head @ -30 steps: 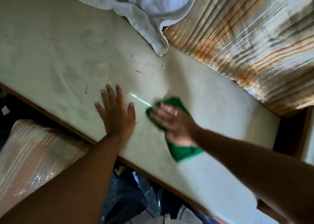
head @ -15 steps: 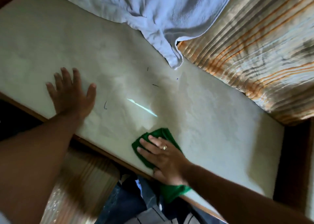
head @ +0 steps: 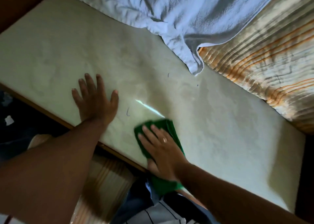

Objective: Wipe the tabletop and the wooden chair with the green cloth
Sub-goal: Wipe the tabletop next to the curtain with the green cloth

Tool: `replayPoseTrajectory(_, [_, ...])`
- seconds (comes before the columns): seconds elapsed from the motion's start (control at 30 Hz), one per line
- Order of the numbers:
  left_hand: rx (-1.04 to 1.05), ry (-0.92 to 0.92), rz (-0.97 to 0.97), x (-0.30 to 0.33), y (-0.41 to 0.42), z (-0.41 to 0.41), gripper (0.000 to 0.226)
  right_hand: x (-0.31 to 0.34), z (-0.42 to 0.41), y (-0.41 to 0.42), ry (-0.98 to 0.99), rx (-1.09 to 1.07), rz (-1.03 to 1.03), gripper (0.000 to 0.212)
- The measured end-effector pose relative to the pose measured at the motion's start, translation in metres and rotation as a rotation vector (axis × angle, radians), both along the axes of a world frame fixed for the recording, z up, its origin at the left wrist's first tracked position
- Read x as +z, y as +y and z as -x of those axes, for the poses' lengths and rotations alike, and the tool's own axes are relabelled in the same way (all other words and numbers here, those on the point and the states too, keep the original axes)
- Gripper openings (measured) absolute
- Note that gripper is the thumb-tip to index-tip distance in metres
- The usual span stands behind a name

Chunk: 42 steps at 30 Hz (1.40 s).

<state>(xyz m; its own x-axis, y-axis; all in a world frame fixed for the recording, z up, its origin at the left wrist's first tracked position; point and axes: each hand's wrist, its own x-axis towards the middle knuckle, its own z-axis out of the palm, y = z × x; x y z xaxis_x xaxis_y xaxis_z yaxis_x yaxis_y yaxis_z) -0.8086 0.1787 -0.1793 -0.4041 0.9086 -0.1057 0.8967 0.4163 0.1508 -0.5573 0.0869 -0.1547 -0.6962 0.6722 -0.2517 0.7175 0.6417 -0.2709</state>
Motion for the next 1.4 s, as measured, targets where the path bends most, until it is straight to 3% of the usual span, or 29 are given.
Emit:
replayPoseTrajectory(0.1, [-0.002, -0.007, 0.002, 0.0, 0.001, 0.0, 0.079, 0.001, -0.064, 0.003, 0.046, -0.004, 0.027, 0.085])
replayPoseTrajectory(0.23, [-0.004, -0.007, -0.011, 0.0, 0.003, 0.001, 0.079, 0.008, -0.115, 0.106, 0.0, -0.465, -0.063, 0.082])
replayPoseTrajectory(0.33, [-0.003, 0.001, -0.011, -0.001, 0.004, 0.002, 0.079, 0.013, -0.095, 0.164, -0.02, -0.673, -0.082, 0.086])
replayPoseTrajectory(0.4, [-0.01, -0.001, -0.005, 0.0, 0.003, 0.001, 0.079, 0.006, -0.064, 0.158, 0.04, -0.579, -0.093, 0.082])
replayPoseTrajectory(0.47, [-0.01, -0.002, -0.003, 0.001, 0.002, 0.0, 0.078, 0.001, -0.041, 0.125, 0.082, -0.325, -0.017, 0.082])
replayPoseTrajectory(0.57, [-0.011, 0.006, -0.001, 0.003, 0.003, -0.001, 0.079, 0.008, -0.06, 0.111, 0.153, -0.158, 0.119, 0.082])
replayPoseTrajectory(0.7, [-0.006, 0.002, 0.006, 0.003, 0.005, -0.001, 0.079, 0.023, -0.089, 0.162, 0.156, -0.68, 0.05, 0.078])
replayPoseTrajectory(0.73, [-0.004, 0.003, 0.007, 0.004, 0.005, -0.001, 0.079, 0.023, -0.08, 0.165, 0.138, -0.66, 0.038, 0.078])
replayPoseTrajectory(0.87, [0.004, 0.002, 0.007, 0.005, 0.004, -0.001, 0.081, 0.007, -0.03, 0.156, 0.136, 0.021, 0.132, 0.073])
replayPoseTrajectory(0.93, [0.004, -0.007, -0.01, 0.006, 0.004, -0.001, 0.081, 0.008, -0.019, 0.192, 0.156, -0.01, 0.054, 0.074])
replayPoseTrajectory(1.03, [0.009, -0.01, -0.015, 0.005, 0.003, -0.001, 0.081, 0.017, -0.009, 0.245, 0.117, -0.468, 0.057, 0.081])
replayPoseTrajectory(1.1, [0.01, -0.005, -0.011, 0.003, 0.003, -0.001, 0.081, 0.015, -0.001, 0.237, 0.114, -0.562, 0.05, 0.081])
replayPoseTrajectory(1.17, [0.012, 0.003, -0.001, 0.002, 0.004, 0.0, 0.081, 0.007, 0.006, 0.186, 0.136, -0.388, 0.038, 0.079])
replayPoseTrajectory(1.27, [0.014, 0.0, 0.008, 0.002, 0.003, -0.001, 0.081, 0.007, -0.002, 0.1, 0.15, 0.046, 0.141, 0.081])
replayPoseTrajectory(1.33, [0.009, 0.0, 0.002, 0.002, 0.003, -0.002, 0.081, 0.012, -0.016, 0.112, 0.152, 0.219, 0.177, 0.081])
replayPoseTrajectory(1.4, [0.002, -0.001, 0.0, 0.002, 0.005, -0.002, 0.081, 0.016, -0.015, 0.158, 0.126, 0.165, 0.092, 0.077])
